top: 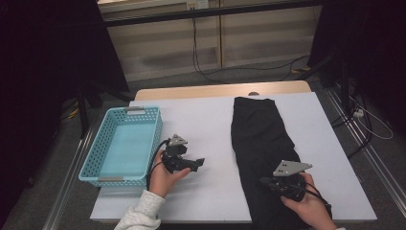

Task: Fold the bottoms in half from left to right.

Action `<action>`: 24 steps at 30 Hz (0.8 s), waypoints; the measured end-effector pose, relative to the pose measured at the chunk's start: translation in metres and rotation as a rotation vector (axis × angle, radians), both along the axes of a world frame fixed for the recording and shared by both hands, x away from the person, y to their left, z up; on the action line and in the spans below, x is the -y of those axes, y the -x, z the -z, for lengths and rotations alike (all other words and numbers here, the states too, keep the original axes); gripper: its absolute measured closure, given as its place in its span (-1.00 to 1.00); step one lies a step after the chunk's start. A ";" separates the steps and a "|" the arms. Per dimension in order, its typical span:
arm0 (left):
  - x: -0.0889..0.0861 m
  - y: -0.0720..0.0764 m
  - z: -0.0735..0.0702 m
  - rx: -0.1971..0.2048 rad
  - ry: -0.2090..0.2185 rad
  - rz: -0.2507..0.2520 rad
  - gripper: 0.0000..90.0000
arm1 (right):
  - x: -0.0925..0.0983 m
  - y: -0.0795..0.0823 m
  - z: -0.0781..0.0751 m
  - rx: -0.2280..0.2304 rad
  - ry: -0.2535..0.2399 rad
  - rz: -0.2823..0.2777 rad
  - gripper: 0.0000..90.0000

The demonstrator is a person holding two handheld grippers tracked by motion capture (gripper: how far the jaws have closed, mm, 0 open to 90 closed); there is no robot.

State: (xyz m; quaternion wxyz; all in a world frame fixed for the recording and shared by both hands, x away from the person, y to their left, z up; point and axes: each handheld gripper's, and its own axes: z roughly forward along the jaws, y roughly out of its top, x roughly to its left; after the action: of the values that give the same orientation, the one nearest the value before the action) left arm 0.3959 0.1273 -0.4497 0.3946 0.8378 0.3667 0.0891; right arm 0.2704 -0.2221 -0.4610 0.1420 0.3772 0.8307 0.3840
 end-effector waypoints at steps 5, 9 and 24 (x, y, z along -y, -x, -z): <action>0.000 -0.001 -0.001 0.001 0.003 0.002 -0.67 | 0.021 0.011 -0.008 0.006 -0.049 0.041 0.97; 0.002 -0.002 0.000 -0.004 0.004 0.001 -0.67 | 0.036 0.019 -0.014 0.020 -0.068 0.076 0.97; 0.014 -0.006 0.000 -0.007 0.010 0.030 -0.67 | 0.093 0.082 -0.028 0.009 -0.095 0.132 0.87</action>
State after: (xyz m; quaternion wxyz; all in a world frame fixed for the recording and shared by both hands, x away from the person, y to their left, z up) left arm 0.4014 0.1134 -0.4493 0.3988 0.8415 0.3559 0.0782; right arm 0.1879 -0.3151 -0.4325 0.1525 0.4358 0.7843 0.4143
